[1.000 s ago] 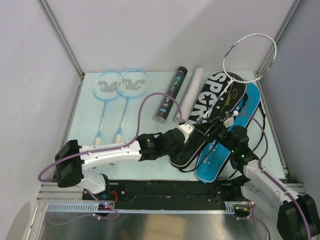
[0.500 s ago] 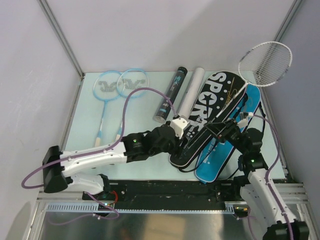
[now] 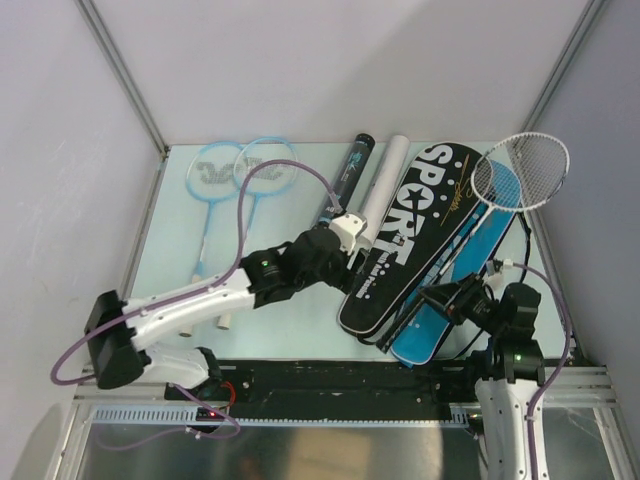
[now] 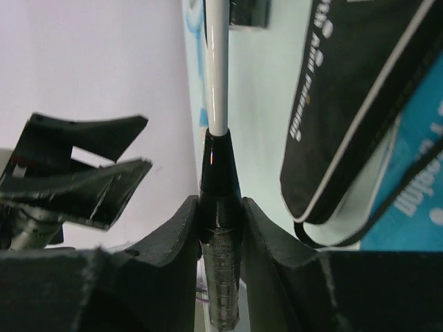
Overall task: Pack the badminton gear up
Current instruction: Open the racket at the center of the board.
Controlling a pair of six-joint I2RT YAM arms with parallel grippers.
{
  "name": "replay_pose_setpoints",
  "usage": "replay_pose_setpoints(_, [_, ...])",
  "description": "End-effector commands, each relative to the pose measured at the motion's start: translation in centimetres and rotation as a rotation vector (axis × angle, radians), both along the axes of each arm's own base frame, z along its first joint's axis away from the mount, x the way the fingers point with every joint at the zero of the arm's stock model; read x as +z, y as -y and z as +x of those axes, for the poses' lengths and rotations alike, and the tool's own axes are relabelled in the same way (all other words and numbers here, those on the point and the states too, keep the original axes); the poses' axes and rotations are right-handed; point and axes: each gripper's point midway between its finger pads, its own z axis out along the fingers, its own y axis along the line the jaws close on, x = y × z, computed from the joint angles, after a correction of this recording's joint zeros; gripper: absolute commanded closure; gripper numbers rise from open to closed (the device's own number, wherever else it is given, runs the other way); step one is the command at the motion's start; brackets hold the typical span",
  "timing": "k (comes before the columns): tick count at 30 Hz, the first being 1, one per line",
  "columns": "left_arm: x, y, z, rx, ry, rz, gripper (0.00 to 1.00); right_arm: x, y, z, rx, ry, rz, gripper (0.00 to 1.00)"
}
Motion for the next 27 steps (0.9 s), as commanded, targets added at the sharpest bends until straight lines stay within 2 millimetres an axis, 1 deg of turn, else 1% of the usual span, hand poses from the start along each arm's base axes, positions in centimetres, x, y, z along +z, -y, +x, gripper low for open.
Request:
replay_pose_setpoints(1, [-0.9,2.1,0.7,-0.074,-0.021,0.030,0.24,-0.9,0.0,-3.2,0.004,-0.073,-0.041,1.00])
replay_pose_setpoints(4, [-2.1,3.7,0.3,-0.111,-0.014,0.059,0.23,-1.6,0.1,-4.8,-0.006,-0.107,-0.070,1.00])
replay_pose_setpoints(7, [-3.9,5.1,0.3,-0.126,0.030,0.124,0.22,-2.3,0.4,-6.4,-0.018,-0.137,-0.118,1.00])
replay_pose_setpoints(8, [-4.7,5.6,0.1,-0.134,0.033,0.145,0.21,-2.5,0.6,-6.8,-0.029,-0.144,-0.137,1.00])
replay_pose_setpoints(10, [-5.8,6.8,-0.2,-0.153,0.033,0.153,0.20,-2.6,0.9,-7.6,-0.044,-0.151,-0.164,1.00])
replay_pose_setpoints(14, [-7.4,8.7,-0.6,-0.184,0.034,0.159,0.20,-3.5,1.2,-8.8,-0.049,-0.178,-0.203,1.00])
replay_pose_setpoints(20, [-9.7,10.1,-0.2,-0.195,0.061,0.211,0.21,-4.3,1.3,-9.7,-0.054,-0.190,-0.223,1.00])
replay_pose_setpoints(24, [-11.5,10.8,-0.4,-0.209,0.066,0.251,0.21,-4.7,1.4,-10.1,-0.051,-0.199,-0.237,1.00])
replay_pose_setpoints(27, [-12.5,11.1,-0.6,-0.216,0.080,0.277,0.22,-4.9,1.3,-10.3,-0.046,-0.203,-0.240,1.00])
